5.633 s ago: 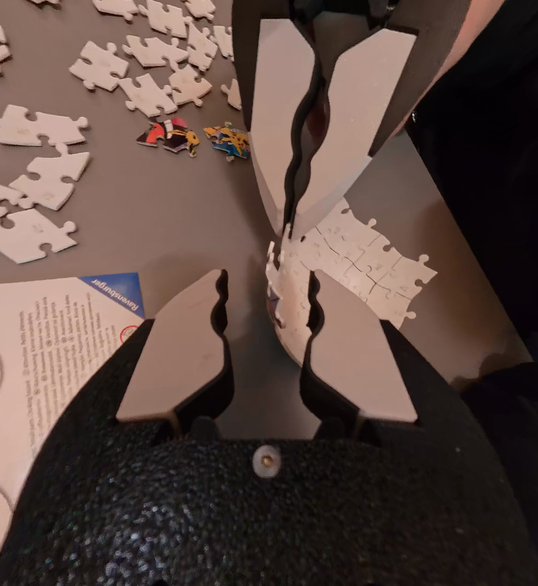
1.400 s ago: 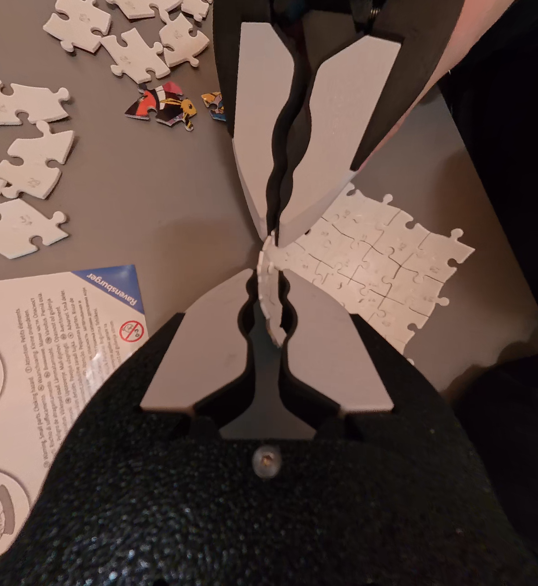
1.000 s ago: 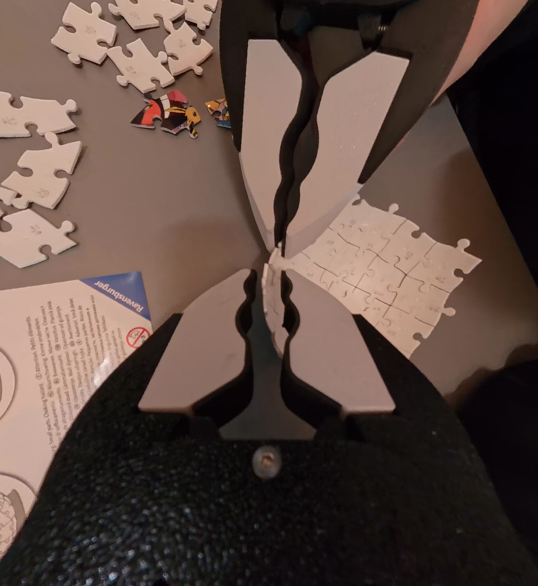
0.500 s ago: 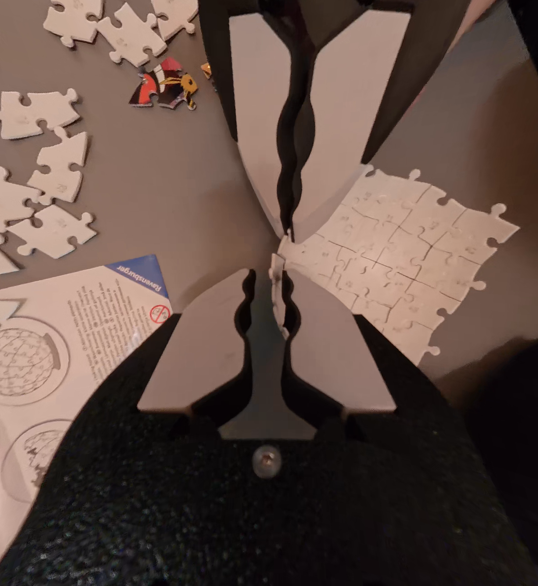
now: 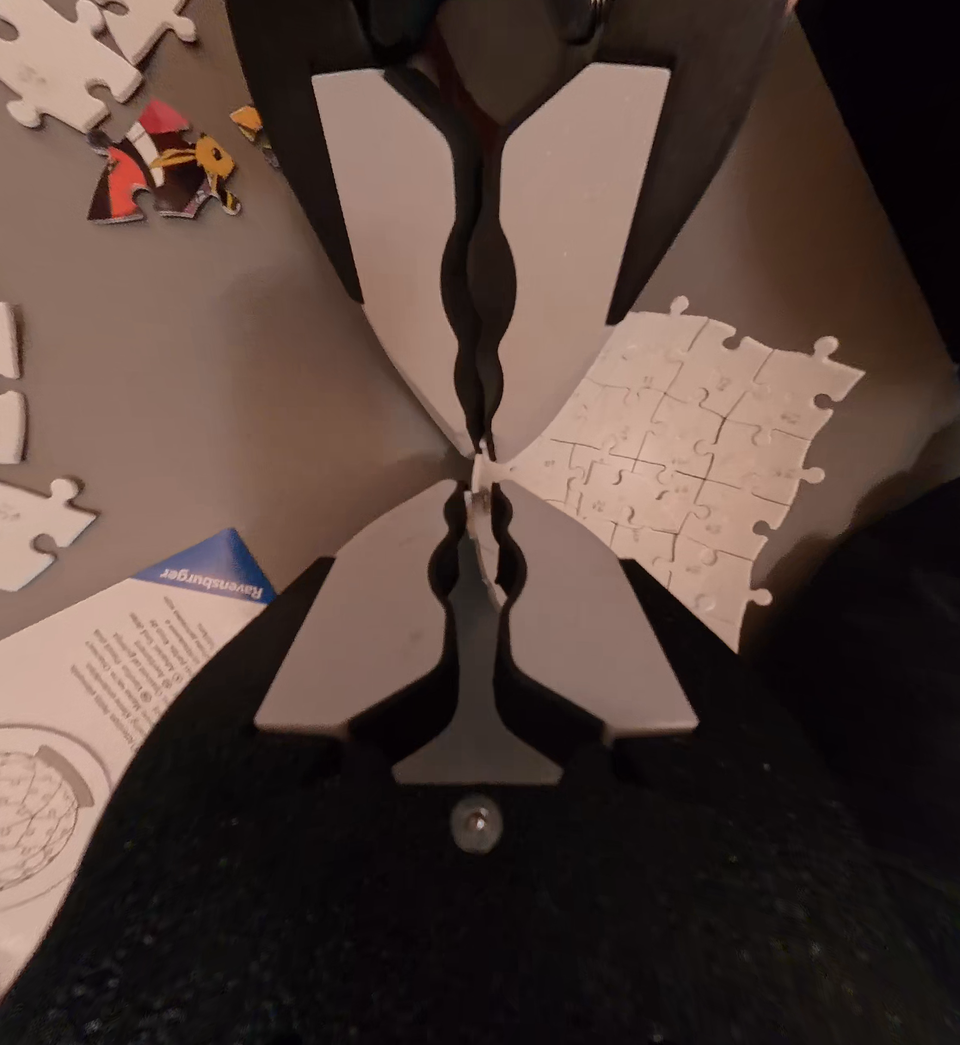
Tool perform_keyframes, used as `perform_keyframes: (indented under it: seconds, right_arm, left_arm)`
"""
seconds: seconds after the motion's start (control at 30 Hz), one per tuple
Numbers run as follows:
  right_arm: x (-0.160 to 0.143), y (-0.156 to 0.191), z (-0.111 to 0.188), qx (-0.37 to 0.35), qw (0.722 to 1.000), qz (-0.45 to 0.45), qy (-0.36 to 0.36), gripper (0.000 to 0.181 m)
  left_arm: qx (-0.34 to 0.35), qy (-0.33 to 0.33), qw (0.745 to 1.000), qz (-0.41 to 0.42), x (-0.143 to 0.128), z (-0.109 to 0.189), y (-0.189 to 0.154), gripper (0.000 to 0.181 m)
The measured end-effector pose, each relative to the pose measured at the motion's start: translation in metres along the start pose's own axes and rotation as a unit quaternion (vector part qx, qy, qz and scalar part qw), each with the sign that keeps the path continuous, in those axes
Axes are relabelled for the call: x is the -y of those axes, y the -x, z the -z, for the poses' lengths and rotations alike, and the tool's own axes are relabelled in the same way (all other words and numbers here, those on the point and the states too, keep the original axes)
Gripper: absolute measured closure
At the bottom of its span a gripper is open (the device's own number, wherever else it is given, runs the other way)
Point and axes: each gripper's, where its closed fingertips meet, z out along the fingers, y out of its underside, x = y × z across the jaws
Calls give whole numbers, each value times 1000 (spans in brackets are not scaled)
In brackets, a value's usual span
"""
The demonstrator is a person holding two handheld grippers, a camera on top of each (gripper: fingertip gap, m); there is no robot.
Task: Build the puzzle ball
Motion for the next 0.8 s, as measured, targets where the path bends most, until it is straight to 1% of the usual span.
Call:
perform_keyframes:
  seconds: [0.03, 0.3, 0.67, 0.8]
  right_arm:
    - [-1, -1, 0, 1, 1000, -2, -1, 178]
    - [-1, -2, -1, 6, 1000, -4, 1, 178]
    - [5, 3, -1, 11, 1000, -1, -21, 179]
    - [5, 3, -2, 6, 1000, 3, -29, 179]
  left_arm:
    - [-6, 1, 1000, 3, 0, -1, 0, 174]
    - [-9, 19, 1000, 3, 0, -3, 2, 174]
    - [-4, 5, 1000, 23, -4, 8, -2, 177]
    - [-2, 7, 1000, 30, -7, 7, -1, 174]
